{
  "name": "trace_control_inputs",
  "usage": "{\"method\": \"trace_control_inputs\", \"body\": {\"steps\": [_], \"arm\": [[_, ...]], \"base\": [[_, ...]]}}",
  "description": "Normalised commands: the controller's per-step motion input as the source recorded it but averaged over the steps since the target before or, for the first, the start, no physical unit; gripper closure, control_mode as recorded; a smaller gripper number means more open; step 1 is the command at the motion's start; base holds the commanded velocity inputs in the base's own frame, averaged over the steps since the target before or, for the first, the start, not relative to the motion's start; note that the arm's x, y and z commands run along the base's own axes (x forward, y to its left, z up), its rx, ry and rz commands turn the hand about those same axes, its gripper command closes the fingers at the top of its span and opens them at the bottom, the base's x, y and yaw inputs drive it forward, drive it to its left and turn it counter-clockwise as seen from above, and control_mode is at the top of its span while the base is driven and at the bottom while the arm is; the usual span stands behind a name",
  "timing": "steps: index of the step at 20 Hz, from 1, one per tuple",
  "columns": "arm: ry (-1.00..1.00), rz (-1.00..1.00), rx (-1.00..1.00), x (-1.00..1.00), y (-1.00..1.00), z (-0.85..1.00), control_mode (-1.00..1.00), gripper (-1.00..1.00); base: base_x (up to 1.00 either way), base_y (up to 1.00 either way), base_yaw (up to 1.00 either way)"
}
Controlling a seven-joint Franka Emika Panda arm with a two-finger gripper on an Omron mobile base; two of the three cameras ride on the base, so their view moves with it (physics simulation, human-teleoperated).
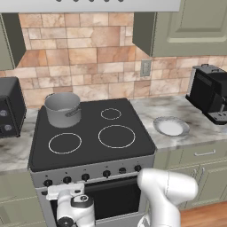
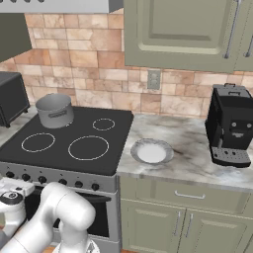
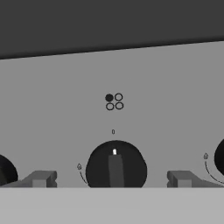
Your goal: Retrieve the frozen meat and place it in the pot on a burner. Then turn the burner on.
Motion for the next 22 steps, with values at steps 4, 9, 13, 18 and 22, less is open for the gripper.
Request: {"method": "trace_control_inputs", "body": {"steps": [4, 9, 13, 18, 22], "arm": [[0.0, 0.0, 0.0, 0.03, 0.0, 0.0, -1.0, -1.0], [-0.04, 0.0, -0.01, 0.0, 0.0, -0.05, -1.0, -1.0], [-0.05, 0.0, -0.03, 0.0, 0.0, -0.11, -1.0, -1.0], [-0.04, 0.0, -0.03, 0.0, 0.0, -0.09, -1.0, -1.0], [0.0, 0.0, 0.0, 0.07, 0.0, 0.0, -1.0, -1.0]], "base": [[0.0, 0.0, 0.0], [0.0, 0.0, 0.0], [0.0, 0.0, 0.0], [0.0, 0.0, 0.0], [0.0, 0.0, 0.0]]}}
